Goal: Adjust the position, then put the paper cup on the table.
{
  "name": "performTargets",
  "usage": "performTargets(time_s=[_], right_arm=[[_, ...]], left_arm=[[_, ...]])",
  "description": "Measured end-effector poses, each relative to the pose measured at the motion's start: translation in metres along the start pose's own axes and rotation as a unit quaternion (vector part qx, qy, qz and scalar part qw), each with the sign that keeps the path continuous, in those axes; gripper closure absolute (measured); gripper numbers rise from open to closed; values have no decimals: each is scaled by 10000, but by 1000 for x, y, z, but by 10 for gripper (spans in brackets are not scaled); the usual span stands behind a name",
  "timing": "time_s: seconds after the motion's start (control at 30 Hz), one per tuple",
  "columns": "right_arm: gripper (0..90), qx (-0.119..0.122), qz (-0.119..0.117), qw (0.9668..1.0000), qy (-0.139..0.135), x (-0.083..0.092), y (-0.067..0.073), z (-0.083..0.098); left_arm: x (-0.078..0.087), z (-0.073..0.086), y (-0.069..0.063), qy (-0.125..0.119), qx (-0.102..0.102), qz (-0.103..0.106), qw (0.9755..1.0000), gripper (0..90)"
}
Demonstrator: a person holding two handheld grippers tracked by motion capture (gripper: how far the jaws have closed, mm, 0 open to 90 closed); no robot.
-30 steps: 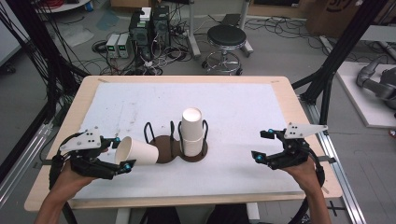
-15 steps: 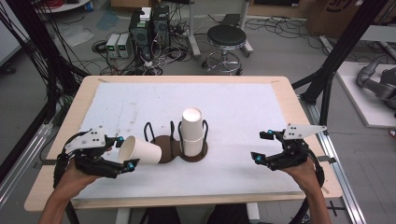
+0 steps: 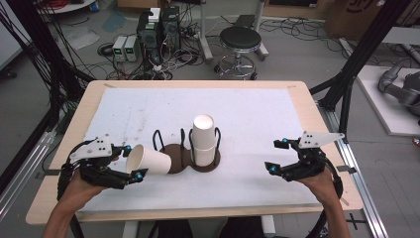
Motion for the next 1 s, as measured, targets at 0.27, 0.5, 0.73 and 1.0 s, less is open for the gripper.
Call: performTargets(time_s=[0.27,0.5,0.73,1.0], right_arm=[[151,-6,-7,10000,8,-2,1,0],[151,21,-21,10000,12,-2,2,0],[151,16,-5,10000,10,-1,1,1],[151,27,-19,10000,58,-2,1,3]], left_arm=[[1,-2,0,-6,-25,8,10000,286],[2,-2,-1,19,-38,15,10000,287],[-1,-4,-2,95,-89,39,9999,288],[-7,-7,-4,210,-159,123,9996,288]])
Point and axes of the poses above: each handheld gripper's, and its own axes: x roughly backward along the jaws, z roughly out of its underside, y roughly to its left, the point moved 6 cm from there along -x, roughly forward along the jaws, and after that the axes turned 12 degrees about z, right-handed, at the moved point
